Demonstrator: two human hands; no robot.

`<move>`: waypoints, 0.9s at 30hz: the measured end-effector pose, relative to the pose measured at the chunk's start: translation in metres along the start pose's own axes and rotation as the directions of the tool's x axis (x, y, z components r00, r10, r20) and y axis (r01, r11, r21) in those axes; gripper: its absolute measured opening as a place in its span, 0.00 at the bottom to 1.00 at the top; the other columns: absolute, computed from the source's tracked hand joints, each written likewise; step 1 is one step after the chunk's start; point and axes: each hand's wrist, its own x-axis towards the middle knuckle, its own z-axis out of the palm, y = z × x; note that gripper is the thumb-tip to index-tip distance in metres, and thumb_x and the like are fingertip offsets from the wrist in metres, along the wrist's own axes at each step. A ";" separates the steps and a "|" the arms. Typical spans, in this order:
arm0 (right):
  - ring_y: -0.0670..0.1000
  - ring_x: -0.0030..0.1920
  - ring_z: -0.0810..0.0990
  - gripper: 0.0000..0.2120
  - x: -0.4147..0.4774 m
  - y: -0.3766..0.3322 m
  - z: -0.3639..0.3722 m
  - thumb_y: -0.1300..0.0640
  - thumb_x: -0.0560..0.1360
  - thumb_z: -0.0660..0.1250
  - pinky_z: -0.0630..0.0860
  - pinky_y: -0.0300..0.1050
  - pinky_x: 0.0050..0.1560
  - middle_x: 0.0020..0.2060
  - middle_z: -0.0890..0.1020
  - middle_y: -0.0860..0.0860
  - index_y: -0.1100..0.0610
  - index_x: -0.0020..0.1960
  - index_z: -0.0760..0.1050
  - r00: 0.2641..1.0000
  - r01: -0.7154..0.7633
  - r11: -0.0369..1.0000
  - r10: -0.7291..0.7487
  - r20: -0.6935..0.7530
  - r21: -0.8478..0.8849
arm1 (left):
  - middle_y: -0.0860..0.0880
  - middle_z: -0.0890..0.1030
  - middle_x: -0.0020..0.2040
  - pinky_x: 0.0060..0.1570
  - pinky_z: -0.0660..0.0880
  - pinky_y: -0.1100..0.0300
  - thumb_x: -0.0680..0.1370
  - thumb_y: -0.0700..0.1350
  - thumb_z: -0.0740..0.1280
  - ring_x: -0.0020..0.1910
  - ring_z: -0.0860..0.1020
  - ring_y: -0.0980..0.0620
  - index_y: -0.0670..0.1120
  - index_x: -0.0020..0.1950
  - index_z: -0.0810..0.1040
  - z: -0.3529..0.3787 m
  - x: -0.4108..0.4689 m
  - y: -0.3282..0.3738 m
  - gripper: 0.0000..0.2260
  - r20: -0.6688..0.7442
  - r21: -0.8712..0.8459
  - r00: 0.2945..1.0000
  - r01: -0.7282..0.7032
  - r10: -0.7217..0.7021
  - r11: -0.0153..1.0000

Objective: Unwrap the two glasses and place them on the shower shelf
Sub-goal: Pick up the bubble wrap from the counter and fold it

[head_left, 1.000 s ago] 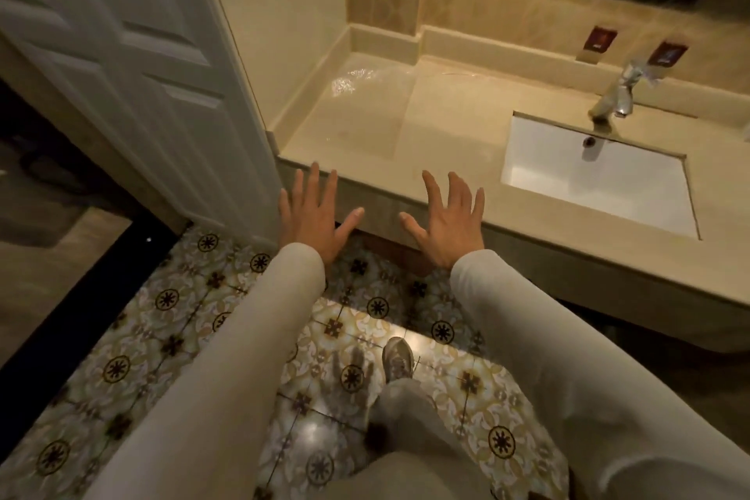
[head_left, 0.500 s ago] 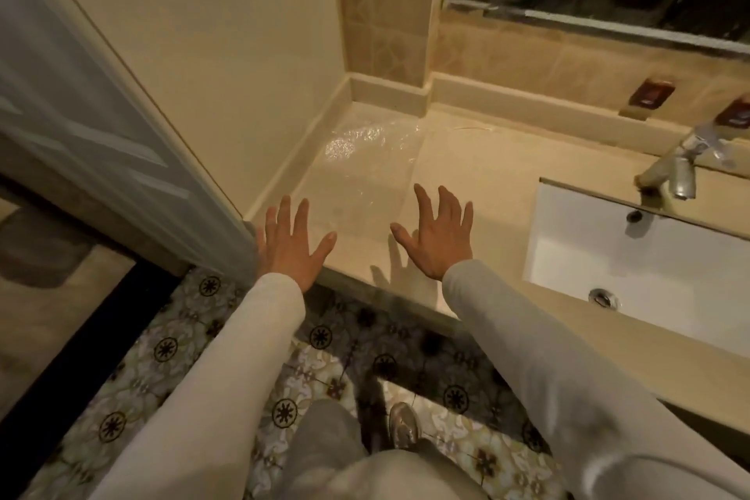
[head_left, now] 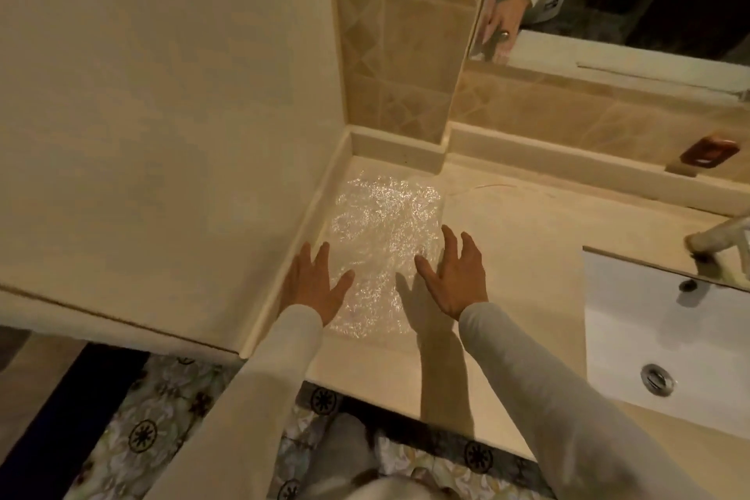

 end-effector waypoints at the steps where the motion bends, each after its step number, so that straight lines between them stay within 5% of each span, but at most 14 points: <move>1: 0.62 0.81 0.53 0.37 0.009 -0.005 0.003 0.37 0.80 0.61 0.58 0.60 0.78 0.81 0.53 0.60 0.50 0.82 0.52 0.999 -0.050 0.996 0.049 0.014 0.071 | 0.51 0.42 0.82 0.78 0.51 0.46 0.79 0.66 0.54 0.81 0.46 0.46 0.56 0.81 0.44 -0.004 0.013 0.003 0.35 0.028 -0.031 0.999 0.017 -0.016 0.999; 6: 0.65 0.75 0.66 0.37 0.050 -0.017 0.018 0.47 0.79 0.68 0.66 0.56 0.73 0.78 0.59 0.63 0.55 0.81 0.54 0.960 -0.281 0.907 0.271 0.077 0.315 | 0.50 0.45 0.82 0.78 0.52 0.46 0.81 0.60 0.60 0.81 0.46 0.47 0.57 0.81 0.46 -0.013 0.064 0.025 0.34 0.138 -0.183 0.989 0.086 -0.061 0.979; 12: 0.63 0.74 0.70 0.36 0.085 -0.020 0.022 0.50 0.78 0.71 0.67 0.52 0.71 0.74 0.70 0.62 0.61 0.79 0.60 0.858 -0.480 0.704 0.500 0.117 0.524 | 0.46 0.59 0.80 0.74 0.61 0.48 0.80 0.51 0.66 0.78 0.59 0.43 0.49 0.80 0.55 -0.007 0.089 0.038 0.32 0.113 -0.442 0.982 0.186 -0.151 0.878; 15: 0.60 0.68 0.76 0.26 0.099 -0.014 0.021 0.48 0.77 0.71 0.70 0.51 0.69 0.66 0.79 0.57 0.59 0.71 0.74 0.833 -0.526 0.655 0.525 0.174 0.542 | 0.44 0.62 0.78 0.74 0.62 0.48 0.80 0.51 0.66 0.77 0.61 0.42 0.48 0.80 0.56 -0.003 0.095 0.038 0.32 0.070 -0.426 0.977 0.212 -0.201 0.880; 17: 0.58 0.61 0.81 0.14 0.103 -0.007 0.020 0.50 0.77 0.72 0.75 0.51 0.66 0.55 0.85 0.54 0.57 0.57 0.84 0.844 -0.498 0.621 0.507 0.174 0.606 | 0.43 0.69 0.75 0.73 0.65 0.46 0.79 0.53 0.67 0.75 0.66 0.41 0.47 0.80 0.57 0.001 0.102 0.038 0.33 0.055 -0.407 0.971 0.236 -0.235 0.882; 20: 0.53 0.51 0.84 0.08 0.103 0.002 0.013 0.55 0.75 0.72 0.80 0.52 0.60 0.46 0.87 0.56 0.59 0.43 0.85 0.881 -0.429 0.607 0.445 0.161 0.669 | 0.43 0.79 0.66 0.67 0.71 0.48 0.78 0.55 0.67 0.67 0.75 0.41 0.44 0.74 0.68 0.002 0.110 0.046 0.27 0.044 -0.383 0.966 0.252 -0.255 0.889; 22: 0.52 0.45 0.82 0.09 0.103 0.010 0.003 0.57 0.74 0.72 0.81 0.54 0.56 0.44 0.86 0.61 0.62 0.40 0.83 0.896 -0.397 0.577 0.411 0.167 0.714 | 0.43 0.83 0.57 0.59 0.75 0.53 0.79 0.53 0.67 0.58 0.79 0.42 0.43 0.61 0.78 -0.004 0.111 0.059 0.17 0.034 -0.467 0.973 0.217 -0.227 0.857; 27: 0.54 0.41 0.81 0.05 0.091 0.032 -0.049 0.66 0.78 0.69 0.80 0.42 0.40 0.43 0.85 0.58 0.63 0.46 0.83 0.930 -0.288 0.486 0.346 0.121 0.825 | 0.42 0.85 0.43 0.31 0.74 0.60 0.77 0.40 0.69 0.29 0.80 0.51 0.43 0.52 0.77 -0.028 0.113 0.084 0.05 0.067 -0.823 0.978 0.167 -0.198 0.544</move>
